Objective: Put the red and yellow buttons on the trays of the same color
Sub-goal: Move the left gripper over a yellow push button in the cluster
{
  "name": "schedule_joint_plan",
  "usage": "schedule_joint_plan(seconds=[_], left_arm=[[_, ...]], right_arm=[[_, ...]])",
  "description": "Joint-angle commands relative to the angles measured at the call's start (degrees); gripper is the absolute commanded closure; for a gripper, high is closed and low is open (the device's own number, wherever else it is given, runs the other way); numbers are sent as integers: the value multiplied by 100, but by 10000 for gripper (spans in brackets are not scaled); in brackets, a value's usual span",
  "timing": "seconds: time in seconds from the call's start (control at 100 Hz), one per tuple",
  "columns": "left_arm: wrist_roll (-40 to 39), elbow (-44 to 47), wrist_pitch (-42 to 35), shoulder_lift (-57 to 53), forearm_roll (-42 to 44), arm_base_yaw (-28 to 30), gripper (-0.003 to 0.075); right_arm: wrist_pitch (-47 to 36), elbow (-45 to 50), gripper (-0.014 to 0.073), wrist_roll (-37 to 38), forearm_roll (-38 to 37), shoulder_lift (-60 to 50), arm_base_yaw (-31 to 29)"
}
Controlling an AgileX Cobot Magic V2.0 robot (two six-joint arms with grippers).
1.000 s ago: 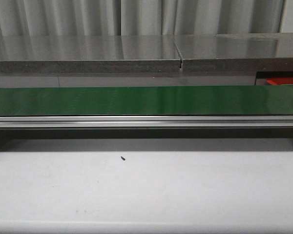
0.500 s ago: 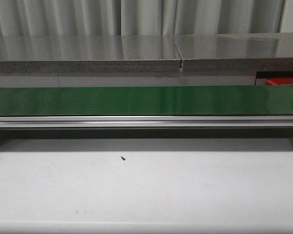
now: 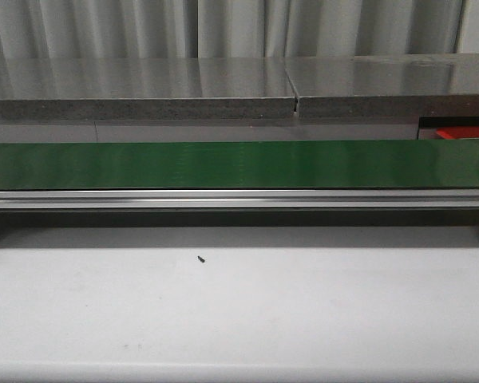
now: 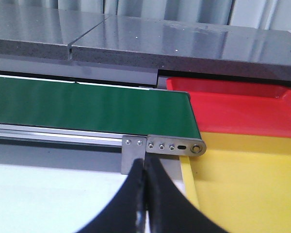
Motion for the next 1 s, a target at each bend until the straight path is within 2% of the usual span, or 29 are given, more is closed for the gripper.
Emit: schedule_joint_plan(seconds=[0.0, 0.05, 0.15, 0.39, 0.6, 0.74, 0.88, 0.99], left_arm=[[-167, -140, -252, 92, -112, 12, 50], [-326, -140, -230, 164, -36, 42, 83], [-596, -161, -230, 355, 58, 312, 89], [-594, -458, -277, 1042, 21, 1623, 89], [-594, -559, -569, 1823, 8, 2458, 89], [-594, -828, -595, 2524, 8, 2748, 89], [-594, -1140, -813, 3149, -4, 2883, 89], [-594, -1402, -703, 3632, -31, 2926, 89]], right_arm=[[-488, -4, 692, 6, -35, -96, -11], [-488, -4, 692, 6, -35, -96, -11], [-488, -4, 692, 6, -35, -96, -11], [-488, -4, 692, 6, -35, -96, -11], [-488, -4, 692, 6, -35, -96, -11], [-488, -4, 692, 6, -35, -96, -11], [-488, -4, 692, 6, -35, -96, -11], [-488, -4, 692, 6, -35, -96, -11]])
